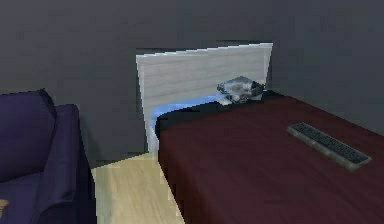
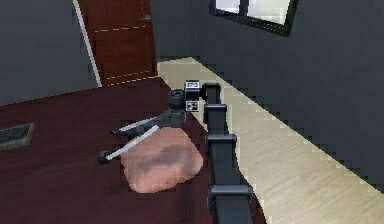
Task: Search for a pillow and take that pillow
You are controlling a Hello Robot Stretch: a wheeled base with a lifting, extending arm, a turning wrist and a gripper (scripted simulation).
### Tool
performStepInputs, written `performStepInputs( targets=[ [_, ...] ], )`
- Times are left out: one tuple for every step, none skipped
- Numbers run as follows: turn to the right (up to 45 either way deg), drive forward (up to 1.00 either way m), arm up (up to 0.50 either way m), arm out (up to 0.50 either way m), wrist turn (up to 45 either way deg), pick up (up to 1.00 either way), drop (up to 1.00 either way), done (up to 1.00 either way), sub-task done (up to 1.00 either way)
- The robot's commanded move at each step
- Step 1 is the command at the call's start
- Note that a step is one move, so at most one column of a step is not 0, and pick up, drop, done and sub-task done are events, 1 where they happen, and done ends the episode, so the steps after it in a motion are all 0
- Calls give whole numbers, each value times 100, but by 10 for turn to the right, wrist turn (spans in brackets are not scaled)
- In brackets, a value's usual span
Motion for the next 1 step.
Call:
performStepInputs(
  targets=[
    [0,0,0,0,120,0,0,0,0]
  ],
)
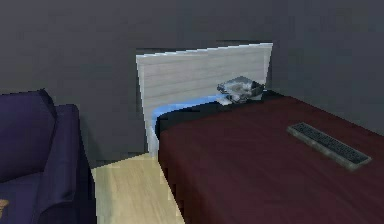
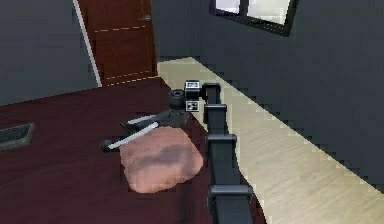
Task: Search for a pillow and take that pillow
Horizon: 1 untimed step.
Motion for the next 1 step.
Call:
performStepInputs(
  targets=[
    [0,0,-30,0,0,0,0,0,0]
  ],
)
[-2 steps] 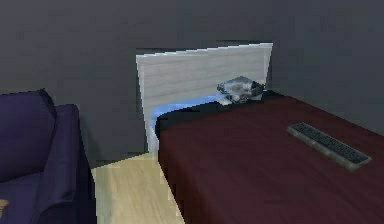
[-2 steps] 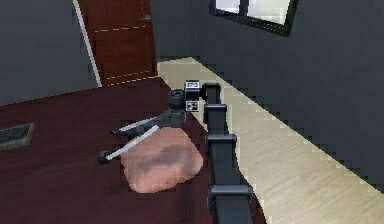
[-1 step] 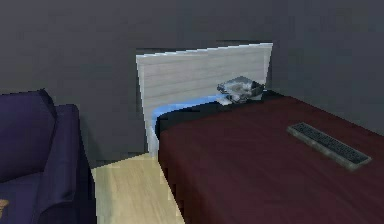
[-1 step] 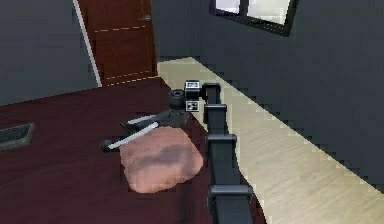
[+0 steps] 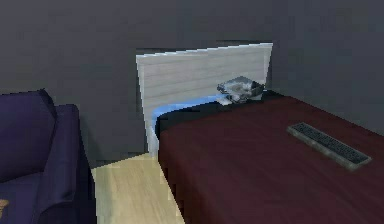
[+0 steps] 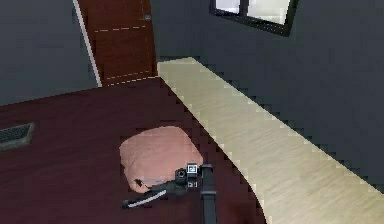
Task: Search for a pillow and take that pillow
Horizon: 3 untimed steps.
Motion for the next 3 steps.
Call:
performStepInputs(
  targets=[
    [0,0,0,0,0,100,0,0,0],
    [0,0,10,0,0,0,0,0,0],
    [0,0,0,0,0,0,0,100,0]
  ],
)
